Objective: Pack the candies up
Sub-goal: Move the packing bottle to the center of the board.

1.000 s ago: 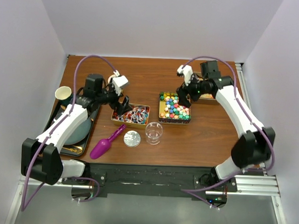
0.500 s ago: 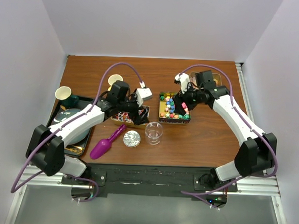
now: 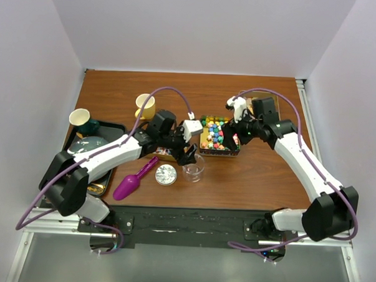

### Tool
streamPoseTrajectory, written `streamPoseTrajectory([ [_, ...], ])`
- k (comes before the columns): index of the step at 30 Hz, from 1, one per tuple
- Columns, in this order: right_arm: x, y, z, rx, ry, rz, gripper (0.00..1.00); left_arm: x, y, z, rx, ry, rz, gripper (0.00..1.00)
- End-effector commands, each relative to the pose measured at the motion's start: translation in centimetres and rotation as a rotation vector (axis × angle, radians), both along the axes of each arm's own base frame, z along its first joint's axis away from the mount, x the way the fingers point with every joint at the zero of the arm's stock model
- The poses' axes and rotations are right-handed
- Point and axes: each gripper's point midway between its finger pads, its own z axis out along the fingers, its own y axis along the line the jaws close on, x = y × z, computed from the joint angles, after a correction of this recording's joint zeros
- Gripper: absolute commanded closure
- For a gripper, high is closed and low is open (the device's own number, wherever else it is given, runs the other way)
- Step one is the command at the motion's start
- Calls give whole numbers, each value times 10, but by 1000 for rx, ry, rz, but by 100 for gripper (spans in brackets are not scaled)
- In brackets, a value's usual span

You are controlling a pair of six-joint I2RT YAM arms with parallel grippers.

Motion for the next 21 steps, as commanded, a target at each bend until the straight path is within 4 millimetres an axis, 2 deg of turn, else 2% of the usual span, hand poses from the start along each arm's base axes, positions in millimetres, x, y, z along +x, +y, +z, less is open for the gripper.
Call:
streamPoseTrajectory([
  [1, 0, -6, 12, 21, -47, -39, 13, 0, -9, -4, -18, 10, 7, 17],
  [8, -7, -9, 10, 25, -40, -40, 13, -23, -29, 1, -43, 43, -94, 17],
  [17, -9, -11, 8, 22, -45, -42, 12, -44, -27, -8, -28, 74, -146, 17],
  [18, -9, -12, 8, 20, -47, -46, 12, -44, -27, -7, -29, 75, -144, 16],
  [21, -11, -14, 6, 15, -45, -50, 12, -28, -20, -3, 11, 29, -53, 13],
])
